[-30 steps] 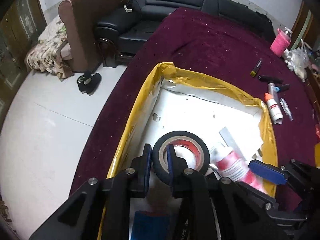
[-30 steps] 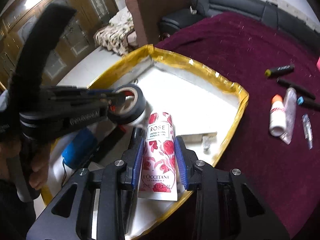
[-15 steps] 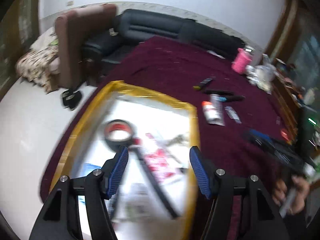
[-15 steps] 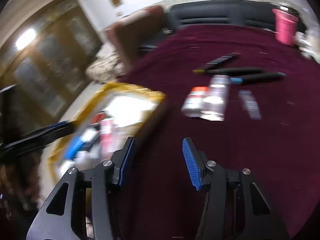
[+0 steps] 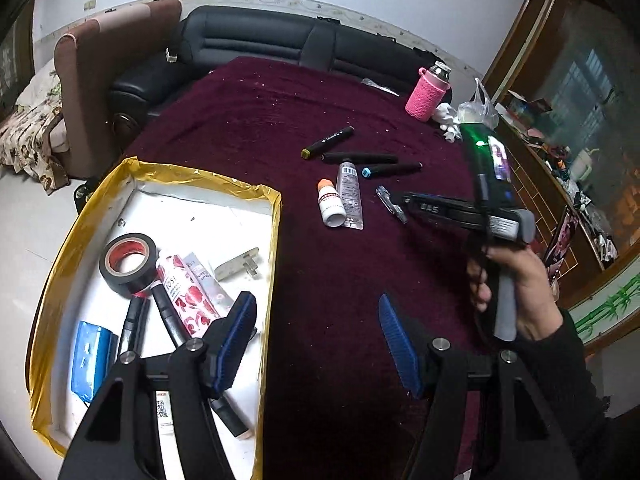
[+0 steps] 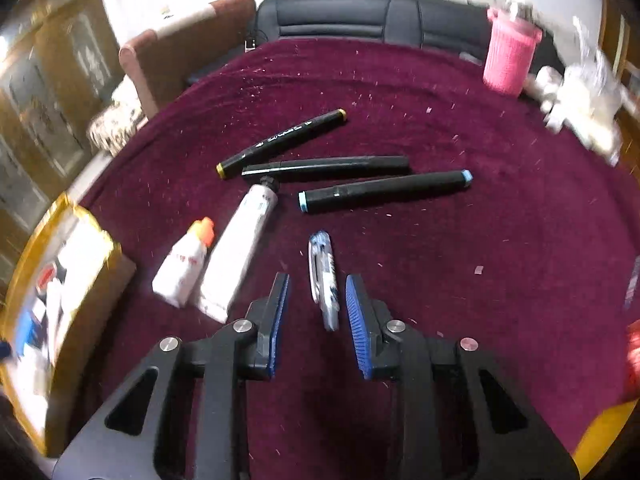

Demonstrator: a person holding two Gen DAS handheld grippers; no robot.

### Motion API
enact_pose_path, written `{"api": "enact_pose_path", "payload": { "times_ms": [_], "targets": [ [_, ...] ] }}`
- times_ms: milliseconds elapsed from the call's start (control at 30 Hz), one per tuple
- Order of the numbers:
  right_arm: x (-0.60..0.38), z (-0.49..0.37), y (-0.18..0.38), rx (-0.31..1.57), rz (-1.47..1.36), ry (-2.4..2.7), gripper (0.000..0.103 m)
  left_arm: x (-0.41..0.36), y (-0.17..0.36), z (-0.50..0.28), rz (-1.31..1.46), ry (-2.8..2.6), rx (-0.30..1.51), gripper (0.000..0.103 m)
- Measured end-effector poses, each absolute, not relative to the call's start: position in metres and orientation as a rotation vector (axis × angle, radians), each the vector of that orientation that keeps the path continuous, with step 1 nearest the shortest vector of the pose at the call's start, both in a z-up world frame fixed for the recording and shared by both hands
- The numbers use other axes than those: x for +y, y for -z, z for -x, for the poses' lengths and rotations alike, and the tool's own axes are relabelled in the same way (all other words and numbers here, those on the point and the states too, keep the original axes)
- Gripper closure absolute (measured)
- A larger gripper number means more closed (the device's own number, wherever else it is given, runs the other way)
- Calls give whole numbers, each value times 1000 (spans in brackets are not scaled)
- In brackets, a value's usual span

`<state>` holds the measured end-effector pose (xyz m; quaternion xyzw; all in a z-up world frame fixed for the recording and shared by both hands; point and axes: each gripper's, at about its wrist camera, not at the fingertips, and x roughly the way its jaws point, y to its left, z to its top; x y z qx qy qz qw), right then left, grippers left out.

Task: Organize objects
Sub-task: 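Grasp the clear blue-capped pen with the right gripper while the left grasps the white glue bottle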

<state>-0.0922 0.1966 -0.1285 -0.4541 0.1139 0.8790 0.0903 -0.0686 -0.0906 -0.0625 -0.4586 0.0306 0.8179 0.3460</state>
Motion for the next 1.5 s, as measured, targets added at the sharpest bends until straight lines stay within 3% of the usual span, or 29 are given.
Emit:
{"api": "enact_pose_path", "payload": {
  "times_ms": [67, 133, 433, 667, 733, 800, 867, 967, 1033, 1200, 1300, 1367, 1500],
  "targets": [
    [197, 99, 136, 358, 1377, -2584, 75, -90, 61, 69, 1189, -2124, 79, 39],
    [195, 101, 141, 343, 1394, -2579, 92, -87, 61, 70, 1196, -2119, 80, 39],
    [183, 50, 138, 444, 1429, -2603, 100, -50, 63, 73, 1220, -2075, 131, 39],
    [181, 17, 148, 513, 1267, -2727, 96, -3, 86, 95, 1287, -2065, 186, 39],
    [186, 19, 155, 568, 1276, -2716, 80, 9, 95, 107, 1341, -2085, 210, 41],
    [189, 21, 156, 613, 1271, -2727, 75, 20, 96, 116, 1343, -2093, 225, 41],
    [192, 23, 157, 700, 1245, -2755, 63, 28, 95, 124, 1329, -2123, 257, 41],
    [191, 30, 157, 644, 1235, -2744, 63, 42, 100, 142, 1354, -2126, 233, 41],
    [186, 29, 157, 572, 1226, -2734, 76, 50, 107, 151, 1378, -2144, 260, 41],
    [184, 29, 156, 485, 1230, -2708, 85, 59, 123, 161, 1420, -2110, 250, 42],
    [186, 30, 156, 495, 1227, -2708, 85, 63, 130, 163, 1440, -2107, 259, 55],
    [186, 30, 156, 485, 1223, -2708, 85, 62, 134, 166, 1460, -2094, 245, 75],
    [187, 31, 156, 487, 1214, -2709, 85, 55, 138, 169, 1470, -2111, 217, 77]
  ]
}}
